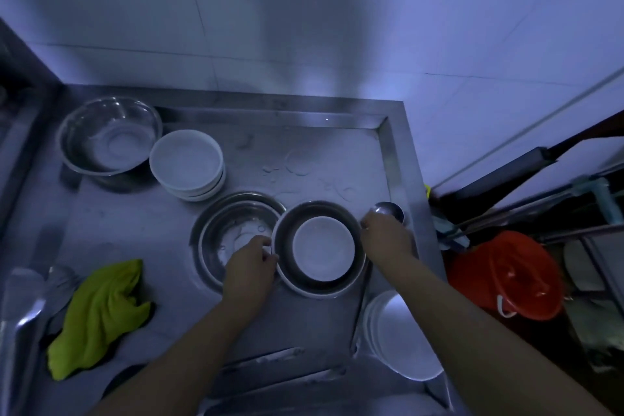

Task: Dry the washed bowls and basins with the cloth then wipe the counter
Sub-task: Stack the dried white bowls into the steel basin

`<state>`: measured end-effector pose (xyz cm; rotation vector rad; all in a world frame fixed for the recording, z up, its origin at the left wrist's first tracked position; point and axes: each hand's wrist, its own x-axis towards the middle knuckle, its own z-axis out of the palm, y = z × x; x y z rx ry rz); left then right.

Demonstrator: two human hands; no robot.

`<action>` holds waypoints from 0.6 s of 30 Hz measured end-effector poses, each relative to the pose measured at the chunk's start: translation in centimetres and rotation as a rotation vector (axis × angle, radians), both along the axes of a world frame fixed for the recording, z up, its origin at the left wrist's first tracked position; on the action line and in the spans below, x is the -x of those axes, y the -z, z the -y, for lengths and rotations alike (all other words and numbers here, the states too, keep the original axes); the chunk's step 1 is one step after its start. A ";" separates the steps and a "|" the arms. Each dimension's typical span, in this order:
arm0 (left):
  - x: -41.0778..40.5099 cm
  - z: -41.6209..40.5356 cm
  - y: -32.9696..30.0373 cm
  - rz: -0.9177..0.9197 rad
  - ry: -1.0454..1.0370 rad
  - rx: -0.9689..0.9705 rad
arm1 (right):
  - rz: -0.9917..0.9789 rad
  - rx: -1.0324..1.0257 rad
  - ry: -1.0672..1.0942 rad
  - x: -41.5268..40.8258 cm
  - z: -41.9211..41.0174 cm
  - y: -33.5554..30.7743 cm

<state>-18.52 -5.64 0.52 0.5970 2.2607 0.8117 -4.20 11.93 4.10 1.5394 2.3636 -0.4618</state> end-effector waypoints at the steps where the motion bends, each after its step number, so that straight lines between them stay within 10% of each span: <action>1: -0.1 -0.1 -0.1 0.017 -0.024 -0.003 | -0.024 0.014 0.009 0.0 -0.1 0.0; 18: 15.0 7.7 -10.7 0.032 -0.350 -0.384 | -0.657 -0.085 -0.128 14.8 4.8 -10.2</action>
